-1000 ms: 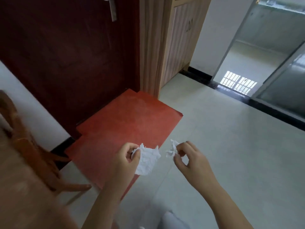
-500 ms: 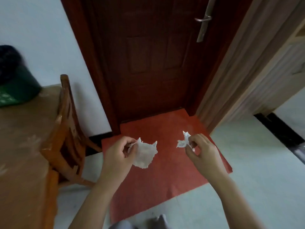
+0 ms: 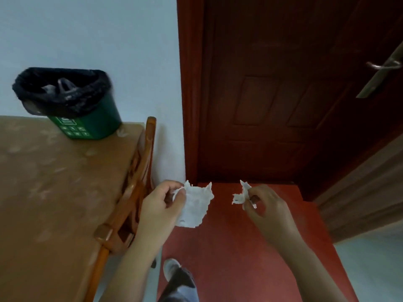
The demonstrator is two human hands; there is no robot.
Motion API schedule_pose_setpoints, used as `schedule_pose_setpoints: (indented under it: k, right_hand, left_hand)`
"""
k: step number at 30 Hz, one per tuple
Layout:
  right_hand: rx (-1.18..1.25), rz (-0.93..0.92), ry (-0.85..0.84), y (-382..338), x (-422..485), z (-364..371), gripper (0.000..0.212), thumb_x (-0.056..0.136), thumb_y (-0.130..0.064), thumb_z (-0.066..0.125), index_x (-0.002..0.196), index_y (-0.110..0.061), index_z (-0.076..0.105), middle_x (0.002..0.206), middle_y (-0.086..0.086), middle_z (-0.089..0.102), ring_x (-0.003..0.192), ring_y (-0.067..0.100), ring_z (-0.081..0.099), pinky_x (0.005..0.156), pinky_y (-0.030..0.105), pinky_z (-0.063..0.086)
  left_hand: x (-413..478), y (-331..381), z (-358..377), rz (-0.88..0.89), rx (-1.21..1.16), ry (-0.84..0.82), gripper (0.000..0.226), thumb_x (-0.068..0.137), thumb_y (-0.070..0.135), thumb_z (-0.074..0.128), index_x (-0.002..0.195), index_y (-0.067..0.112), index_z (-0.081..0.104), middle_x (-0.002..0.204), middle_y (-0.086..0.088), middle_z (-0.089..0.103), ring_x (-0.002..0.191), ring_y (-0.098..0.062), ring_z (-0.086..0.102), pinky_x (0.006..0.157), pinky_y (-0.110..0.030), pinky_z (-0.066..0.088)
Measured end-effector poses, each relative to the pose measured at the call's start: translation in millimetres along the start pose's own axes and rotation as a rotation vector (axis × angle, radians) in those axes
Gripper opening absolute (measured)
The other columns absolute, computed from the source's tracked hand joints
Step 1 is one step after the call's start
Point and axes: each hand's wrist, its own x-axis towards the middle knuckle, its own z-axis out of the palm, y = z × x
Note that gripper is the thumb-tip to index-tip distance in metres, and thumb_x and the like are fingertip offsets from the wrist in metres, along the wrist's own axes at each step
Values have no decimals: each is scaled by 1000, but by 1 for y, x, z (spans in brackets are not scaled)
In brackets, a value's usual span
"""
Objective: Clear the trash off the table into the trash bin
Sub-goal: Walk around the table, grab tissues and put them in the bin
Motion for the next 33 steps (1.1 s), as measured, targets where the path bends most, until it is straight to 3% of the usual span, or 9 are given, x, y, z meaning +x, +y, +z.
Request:
schedule_pose_setpoints:
  k: [5, 8, 12, 14, 16, 20, 26, 33]
  right_hand:
    - [-10, -120, -69, -41, 106, 41, 18, 78, -8, 64, 73, -22, 54, 73, -3, 55, 70, 11, 56, 62, 28, 47]
    - [7, -232, -106, -79, 168, 70, 13, 79, -9, 63, 76, -19, 55, 74, 1, 55, 70, 16, 56, 61, 34, 48]
    - [62, -329, -187, -112, 217, 117, 10, 79, -9, 62, 77, -17, 56, 76, -2, 55, 71, 12, 54, 63, 27, 44]
    - [68, -366, -252, -120, 229, 138, 11, 79, -10, 63, 77, -19, 56, 75, -7, 53, 72, 10, 53, 63, 20, 42]
    - [80, -391, -298, -126, 241, 154, 10, 80, -11, 62, 77, -18, 55, 74, -8, 53, 72, 9, 52, 63, 19, 41]
    - [106, -476, -355, -143, 284, 183, 11, 79, -9, 62, 74, -15, 53, 73, -3, 52, 71, 11, 51, 64, 25, 42]
    - [133, -667, -456, -181, 362, 227, 9, 81, -11, 60, 79, -17, 53, 77, -4, 52, 72, 7, 50, 61, 18, 42]
    - [269, -843, -474, -228, 455, 269, 5, 82, -9, 60, 80, -13, 58, 76, -2, 52, 70, 2, 51, 63, 5, 36]
  left_hand:
    - [84, -15, -44, -34, -98, 133, 18, 84, 9, 59, 76, 24, 62, 66, -4, 60, 56, -9, 54, 50, -17, 42]
    - [126, -25, -78, -42, -112, 213, 18, 84, 12, 59, 77, 27, 62, 75, 0, 63, 62, -19, 58, 52, -24, 45]
    - [163, -47, -111, -80, -94, 365, 24, 84, 11, 60, 73, 32, 61, 69, 3, 63, 61, -9, 56, 55, -18, 43]
    - [170, -56, -119, -128, -111, 434, 27, 84, 9, 60, 71, 33, 61, 66, 13, 63, 59, 0, 54, 52, -8, 40]
    - [174, -62, -125, -176, -139, 481, 26, 84, 8, 60, 70, 30, 61, 65, 20, 63, 57, 4, 54, 51, -8, 40]
    - [186, -79, -143, -235, -108, 625, 21, 84, 11, 60, 71, 28, 62, 69, 17, 64, 61, -4, 55, 57, -22, 44]
    - [217, -79, -164, -280, -16, 890, 21, 84, 9, 60, 72, 26, 61, 67, 5, 62, 60, -2, 53, 54, -14, 40]
    - [267, -64, -193, -328, 97, 1082, 24, 84, 9, 59, 71, 29, 58, 66, 11, 57, 57, 4, 50, 53, -8, 38]
